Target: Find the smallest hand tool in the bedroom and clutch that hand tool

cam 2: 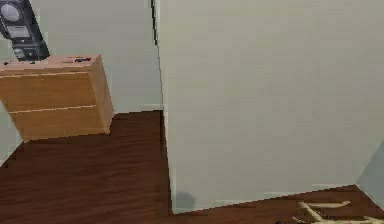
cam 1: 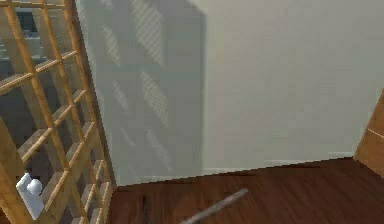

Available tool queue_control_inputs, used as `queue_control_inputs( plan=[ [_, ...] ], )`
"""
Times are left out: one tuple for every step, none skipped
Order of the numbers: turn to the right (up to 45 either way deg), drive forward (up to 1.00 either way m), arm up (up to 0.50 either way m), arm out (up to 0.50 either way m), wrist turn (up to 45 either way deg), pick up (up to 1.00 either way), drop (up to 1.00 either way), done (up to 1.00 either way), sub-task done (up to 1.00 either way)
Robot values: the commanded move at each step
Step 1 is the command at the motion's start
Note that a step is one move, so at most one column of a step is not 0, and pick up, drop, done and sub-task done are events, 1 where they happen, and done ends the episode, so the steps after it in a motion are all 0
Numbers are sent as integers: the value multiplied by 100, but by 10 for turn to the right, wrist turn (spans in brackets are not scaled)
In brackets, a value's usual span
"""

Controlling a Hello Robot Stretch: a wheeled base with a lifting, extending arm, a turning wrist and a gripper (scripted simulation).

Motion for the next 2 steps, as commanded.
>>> queue_control_inputs(
  plan=[
    [0,30,0,0,0,0,0,0,0],
    [450,0,0,0,0,0,0,0,0]
  ],
)
